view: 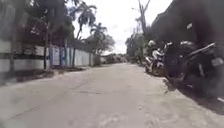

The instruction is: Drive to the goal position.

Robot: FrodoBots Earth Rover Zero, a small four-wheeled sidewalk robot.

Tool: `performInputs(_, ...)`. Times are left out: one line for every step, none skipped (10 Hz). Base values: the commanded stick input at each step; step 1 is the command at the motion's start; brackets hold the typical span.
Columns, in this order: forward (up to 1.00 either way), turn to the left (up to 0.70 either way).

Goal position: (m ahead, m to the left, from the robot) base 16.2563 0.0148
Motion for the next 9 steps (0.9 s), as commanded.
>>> performInputs(1.0,0.0)
performInputs(1.0,0.0)
performInputs(1.0,0.0)
performInputs(1.0,0.0)
performInputs(1.0,0.0)
performInputs(1.0,0.0)
performInputs(1.0,0.0)
performInputs(1.0,0.0)
performInputs(1.0,0.0)
